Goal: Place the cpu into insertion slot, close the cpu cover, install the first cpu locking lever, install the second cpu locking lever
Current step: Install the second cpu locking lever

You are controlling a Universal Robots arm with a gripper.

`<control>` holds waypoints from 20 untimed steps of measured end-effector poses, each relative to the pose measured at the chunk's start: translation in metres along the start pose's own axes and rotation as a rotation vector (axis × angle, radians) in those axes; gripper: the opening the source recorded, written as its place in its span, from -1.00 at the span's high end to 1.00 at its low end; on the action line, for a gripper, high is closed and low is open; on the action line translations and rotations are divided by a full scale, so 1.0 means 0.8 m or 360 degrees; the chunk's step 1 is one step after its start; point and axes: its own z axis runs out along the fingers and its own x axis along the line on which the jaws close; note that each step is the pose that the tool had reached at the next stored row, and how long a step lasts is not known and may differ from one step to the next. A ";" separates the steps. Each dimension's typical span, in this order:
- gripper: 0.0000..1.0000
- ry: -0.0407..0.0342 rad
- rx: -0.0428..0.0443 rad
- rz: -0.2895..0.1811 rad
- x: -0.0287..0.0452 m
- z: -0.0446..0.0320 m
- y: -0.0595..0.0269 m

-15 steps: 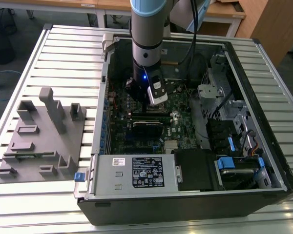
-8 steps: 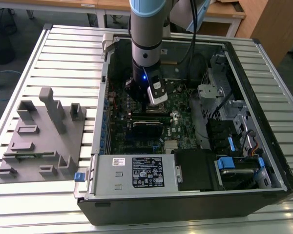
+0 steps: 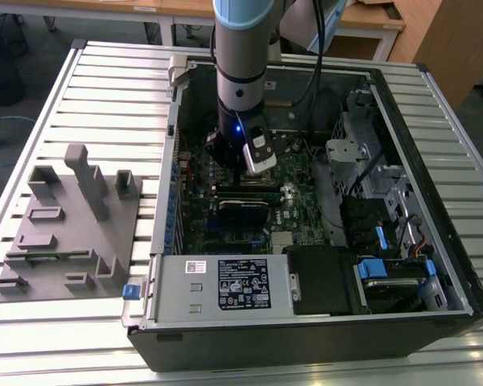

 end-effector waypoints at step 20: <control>0.80 0.0007 -0.0050 -0.0005 0.0002 0.0057 -0.001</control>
